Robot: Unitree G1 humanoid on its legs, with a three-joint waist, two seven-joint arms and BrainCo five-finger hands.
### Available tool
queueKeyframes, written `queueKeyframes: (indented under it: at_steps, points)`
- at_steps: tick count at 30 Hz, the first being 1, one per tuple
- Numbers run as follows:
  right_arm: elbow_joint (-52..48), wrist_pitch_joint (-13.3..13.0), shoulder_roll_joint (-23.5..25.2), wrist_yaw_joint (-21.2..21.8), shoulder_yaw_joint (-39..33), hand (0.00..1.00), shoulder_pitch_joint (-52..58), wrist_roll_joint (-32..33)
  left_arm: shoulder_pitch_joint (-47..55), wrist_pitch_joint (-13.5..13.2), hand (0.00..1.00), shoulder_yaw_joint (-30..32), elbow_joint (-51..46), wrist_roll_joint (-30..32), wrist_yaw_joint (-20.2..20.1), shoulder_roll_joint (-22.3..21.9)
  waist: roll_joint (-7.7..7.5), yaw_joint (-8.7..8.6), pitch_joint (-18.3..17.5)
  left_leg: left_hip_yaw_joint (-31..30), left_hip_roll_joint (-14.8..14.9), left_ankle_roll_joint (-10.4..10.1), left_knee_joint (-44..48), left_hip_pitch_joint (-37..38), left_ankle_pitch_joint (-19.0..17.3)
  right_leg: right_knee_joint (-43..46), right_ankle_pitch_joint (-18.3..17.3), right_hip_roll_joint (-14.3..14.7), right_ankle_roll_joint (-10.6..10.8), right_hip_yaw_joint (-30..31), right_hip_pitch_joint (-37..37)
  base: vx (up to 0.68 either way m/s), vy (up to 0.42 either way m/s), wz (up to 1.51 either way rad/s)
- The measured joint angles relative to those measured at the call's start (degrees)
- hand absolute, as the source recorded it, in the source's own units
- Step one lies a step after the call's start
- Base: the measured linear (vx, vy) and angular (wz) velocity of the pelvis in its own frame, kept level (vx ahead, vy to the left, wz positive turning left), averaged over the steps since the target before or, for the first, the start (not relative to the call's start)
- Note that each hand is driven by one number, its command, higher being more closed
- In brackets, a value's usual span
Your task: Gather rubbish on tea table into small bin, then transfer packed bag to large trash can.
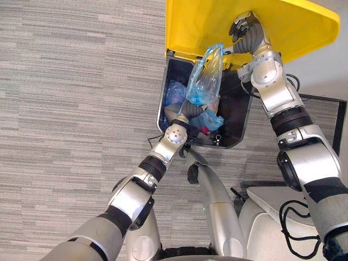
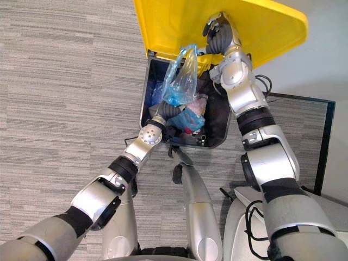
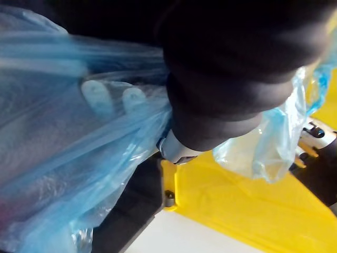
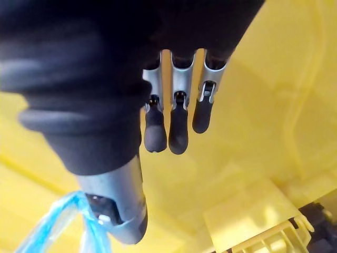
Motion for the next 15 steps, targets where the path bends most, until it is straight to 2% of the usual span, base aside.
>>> queueKeyframes:
  at_steps: [8,13,15]
  points:
    - [-4.46,-0.51,1.59,-0.09,2.28,0.00,-1.18,-0.06,1.01,2.27,0.00,2.23,2.30,7.00,-1.20,-0.28,-0.01,-0.53,-0.01,1.22,0.78,-0.26,-0.13,0.95,-0.41,0.17,0.02,0.58,-0.06,0.52,0.00,0.00,-0.011,-0.05]
    - [-5.98,-0.55,1.86,0.13,4.07,0.00,-1.07,-0.05,1.75,4.02,0.00,3.70,2.29,11.21,-1.44,-1.83,-0.01,-0.10,-0.01,2.17,0.50,-0.29,-1.11,3.98,-0.36,0.61,-0.06,0.00,-1.25,0.75,2.51,0.00,-0.011,0.02]
    - [-5.98,-0.56,1.92,0.25,4.08,0.00,-0.92,-0.09,2.52,4.42,0.00,3.69,2.08,11.69,-1.54,-2.07,0.02,-0.59,-0.04,2.58,0.58,-0.63,-2.47,5.88,0.14,0.77,-0.62,-0.98,-1.86,0.06,4.33,-0.01,-0.042,0.39]
